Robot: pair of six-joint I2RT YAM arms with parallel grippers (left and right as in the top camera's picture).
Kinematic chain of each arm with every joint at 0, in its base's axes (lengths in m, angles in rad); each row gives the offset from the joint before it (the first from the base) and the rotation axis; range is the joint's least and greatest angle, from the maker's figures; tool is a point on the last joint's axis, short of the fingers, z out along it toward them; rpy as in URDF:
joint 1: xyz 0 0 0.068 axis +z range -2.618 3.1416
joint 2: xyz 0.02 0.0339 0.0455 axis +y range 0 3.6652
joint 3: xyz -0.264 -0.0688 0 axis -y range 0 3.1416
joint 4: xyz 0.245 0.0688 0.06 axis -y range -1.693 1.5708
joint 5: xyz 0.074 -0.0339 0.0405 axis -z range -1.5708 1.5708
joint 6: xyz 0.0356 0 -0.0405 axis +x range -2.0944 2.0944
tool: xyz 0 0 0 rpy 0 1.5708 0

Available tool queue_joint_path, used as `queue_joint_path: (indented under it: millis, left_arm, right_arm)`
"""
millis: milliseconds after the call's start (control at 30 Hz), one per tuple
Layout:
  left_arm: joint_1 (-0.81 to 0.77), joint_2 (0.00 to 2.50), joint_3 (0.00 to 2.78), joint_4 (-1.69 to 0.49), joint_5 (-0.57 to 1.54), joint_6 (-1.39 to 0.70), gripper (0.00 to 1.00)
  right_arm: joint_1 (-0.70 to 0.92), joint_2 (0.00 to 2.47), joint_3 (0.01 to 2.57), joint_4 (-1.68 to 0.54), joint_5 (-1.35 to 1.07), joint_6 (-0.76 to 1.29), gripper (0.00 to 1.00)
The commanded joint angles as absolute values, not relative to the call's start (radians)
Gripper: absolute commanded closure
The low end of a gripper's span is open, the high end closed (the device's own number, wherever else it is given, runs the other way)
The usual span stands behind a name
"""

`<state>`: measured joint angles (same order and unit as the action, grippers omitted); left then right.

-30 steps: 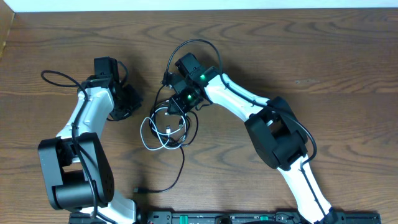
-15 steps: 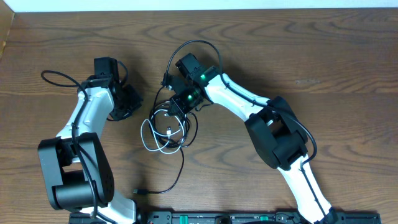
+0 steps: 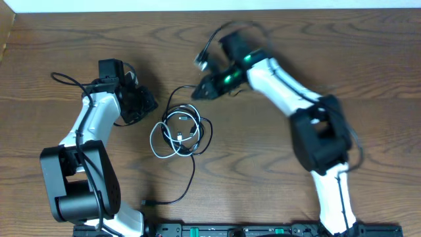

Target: Untangle cables

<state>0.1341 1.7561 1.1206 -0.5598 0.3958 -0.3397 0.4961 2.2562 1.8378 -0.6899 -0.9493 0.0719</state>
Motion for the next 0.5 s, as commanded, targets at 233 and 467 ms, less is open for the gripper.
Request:
queue_joint_path:
  millis: [233,467]
  left_arm:
    - [0.191,1.758,1.114,-0.574,0.436,-0.307,0.58]
    - [0.192,1.758,1.114,-0.603,0.247,-0.421,0.58]
  right_arm:
    - [0.469,1.885,1.850,-0.710,-0.808,0.063,0.99]
    - [0.502,1.903,1.848,-0.805,-0.770,0.062,0.55]
